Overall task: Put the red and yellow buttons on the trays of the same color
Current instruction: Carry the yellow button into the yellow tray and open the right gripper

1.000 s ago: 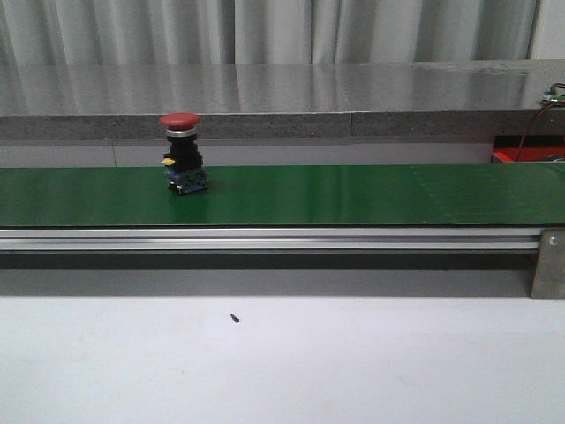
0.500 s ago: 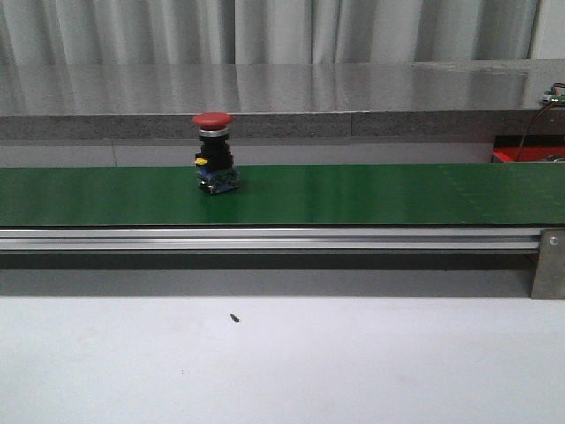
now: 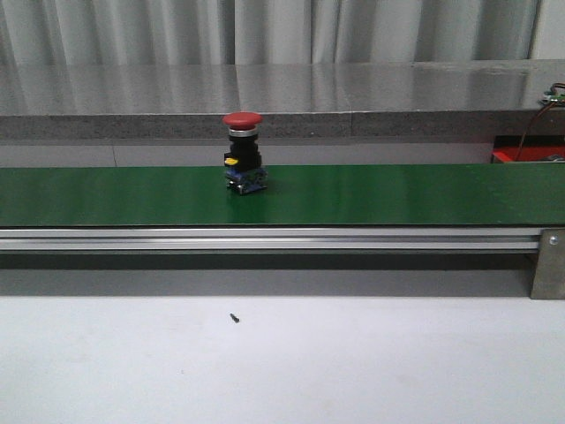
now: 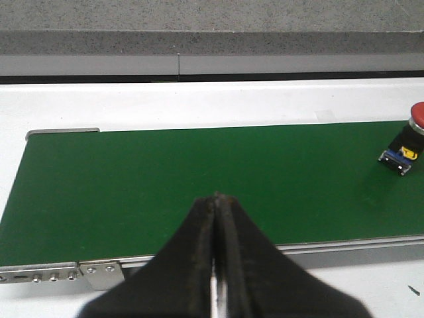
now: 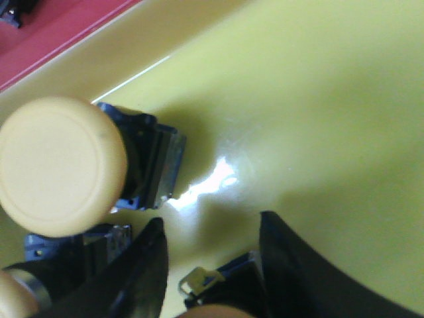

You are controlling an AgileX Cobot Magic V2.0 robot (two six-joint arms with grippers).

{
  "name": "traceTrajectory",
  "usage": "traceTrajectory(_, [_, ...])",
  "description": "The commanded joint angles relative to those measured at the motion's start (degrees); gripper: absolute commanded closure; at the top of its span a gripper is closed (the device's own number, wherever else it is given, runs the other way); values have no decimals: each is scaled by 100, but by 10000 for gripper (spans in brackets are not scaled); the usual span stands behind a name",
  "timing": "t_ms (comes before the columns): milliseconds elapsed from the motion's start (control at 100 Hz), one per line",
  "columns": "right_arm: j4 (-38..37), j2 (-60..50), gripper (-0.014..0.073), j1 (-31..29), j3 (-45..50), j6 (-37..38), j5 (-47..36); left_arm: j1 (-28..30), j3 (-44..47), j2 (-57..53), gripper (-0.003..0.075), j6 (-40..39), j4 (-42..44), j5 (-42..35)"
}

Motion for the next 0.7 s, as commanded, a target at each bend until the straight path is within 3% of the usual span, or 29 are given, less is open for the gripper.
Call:
traceTrajectory(0, [104, -206, 180, -32, -130, -39, -80, -22, -150, -62, 740, -2, -173, -306])
traceTrajectory(120, [104, -206, 79, -32, -170, -39, 5, -22, -150, -62, 740, -2, -176, -306])
traceTrajectory(560, [-80, -1383, 85, -32, -342, -39, 211, -22, -150, -62, 740, -2, -186, -306])
traceTrajectory(690, [-73, -1816, 85, 111, -612, -92, 741, -22, -150, -62, 740, -2, -186, -306])
